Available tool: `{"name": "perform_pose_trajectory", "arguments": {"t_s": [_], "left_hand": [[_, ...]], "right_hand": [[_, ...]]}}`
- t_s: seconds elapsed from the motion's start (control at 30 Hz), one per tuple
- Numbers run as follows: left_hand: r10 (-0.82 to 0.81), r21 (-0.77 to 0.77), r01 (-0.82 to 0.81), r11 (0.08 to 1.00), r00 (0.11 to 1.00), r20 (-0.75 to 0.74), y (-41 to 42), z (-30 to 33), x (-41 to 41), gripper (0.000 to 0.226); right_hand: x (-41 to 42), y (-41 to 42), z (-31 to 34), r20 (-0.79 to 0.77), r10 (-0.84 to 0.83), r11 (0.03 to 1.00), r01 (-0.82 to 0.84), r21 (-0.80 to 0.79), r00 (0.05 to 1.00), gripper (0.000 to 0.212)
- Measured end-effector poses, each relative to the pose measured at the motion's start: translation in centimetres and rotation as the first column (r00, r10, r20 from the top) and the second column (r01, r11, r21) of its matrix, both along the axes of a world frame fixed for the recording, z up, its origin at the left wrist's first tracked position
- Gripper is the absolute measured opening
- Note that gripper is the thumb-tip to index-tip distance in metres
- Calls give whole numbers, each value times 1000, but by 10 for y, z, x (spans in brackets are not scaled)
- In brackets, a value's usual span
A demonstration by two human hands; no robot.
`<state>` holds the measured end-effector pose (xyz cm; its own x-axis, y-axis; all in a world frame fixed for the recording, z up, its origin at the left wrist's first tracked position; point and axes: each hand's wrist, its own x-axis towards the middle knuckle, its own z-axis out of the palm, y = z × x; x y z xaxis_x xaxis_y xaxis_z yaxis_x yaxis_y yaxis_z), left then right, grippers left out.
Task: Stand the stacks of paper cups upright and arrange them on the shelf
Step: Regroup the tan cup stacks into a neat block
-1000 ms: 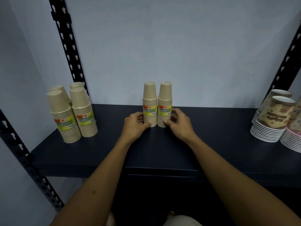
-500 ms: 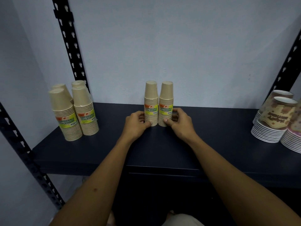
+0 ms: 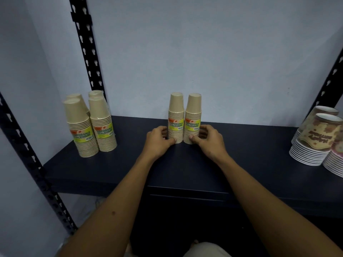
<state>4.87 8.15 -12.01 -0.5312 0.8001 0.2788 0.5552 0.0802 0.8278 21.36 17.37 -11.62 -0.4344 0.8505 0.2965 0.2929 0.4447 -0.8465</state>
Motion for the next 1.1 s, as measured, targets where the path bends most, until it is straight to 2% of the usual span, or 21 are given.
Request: {"name": "perform_pose_trajectory", "arguments": {"t_s": [0.13,0.3,0.4,0.53,0.77,0.87,0.93,1.03,1.1], "left_hand": [[75,-46,-80,996,992,-106,-13,1,1,55],[35,-191,-102,976,944,-329,-49,3,3,41],[-6,-278,-119,953,912,-410,-79,3,0,38],[50,-265,-183,947,896,-441,-118,2,-13,39],[281,-108,-362,926,852,-442,-170,-9,-44,29],[369,-46,-423,905,834,-410,-186,-15,-59,23],[428,-1,-455,891,839,-335,-191,-14,-68,17],[521,109,-511,852,848,-98,-194,-6,-76,8],[561,160,-562,812,826,57,-192,0,-81,18]], "right_hand": [[8,-8,0,194,-93,992,75,99,976,62],[20,-33,0,469,-241,938,80,337,850,30],[20,-52,-3,562,-279,906,20,424,779,25],[8,-78,-2,518,-104,896,-146,420,849,26],[-57,-114,0,542,153,822,-410,394,827,25],[-86,-123,1,543,217,799,-467,379,811,26],[-105,-127,2,545,237,810,-474,346,804,30],[-133,-130,2,526,270,851,-455,262,807,50],[-150,-131,2,452,312,880,-434,195,836,63]]}}
